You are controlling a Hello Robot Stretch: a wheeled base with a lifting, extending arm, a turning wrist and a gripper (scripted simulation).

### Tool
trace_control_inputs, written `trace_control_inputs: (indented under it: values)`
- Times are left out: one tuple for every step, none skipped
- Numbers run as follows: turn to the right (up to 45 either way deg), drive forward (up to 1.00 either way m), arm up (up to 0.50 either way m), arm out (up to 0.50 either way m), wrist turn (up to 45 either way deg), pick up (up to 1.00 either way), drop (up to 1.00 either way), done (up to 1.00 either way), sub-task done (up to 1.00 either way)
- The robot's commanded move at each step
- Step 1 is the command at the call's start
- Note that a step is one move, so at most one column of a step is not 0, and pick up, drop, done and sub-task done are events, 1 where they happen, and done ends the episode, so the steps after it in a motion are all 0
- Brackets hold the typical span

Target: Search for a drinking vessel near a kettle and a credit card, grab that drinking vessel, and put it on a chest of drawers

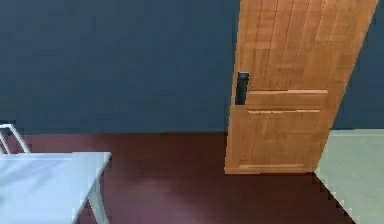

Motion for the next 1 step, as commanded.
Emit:
trace_control_inputs:
  values:
    - [45.0, 0.00, 0.00, 0.00, 0.0, 0.00, 0.00, 0.00, 0.00]
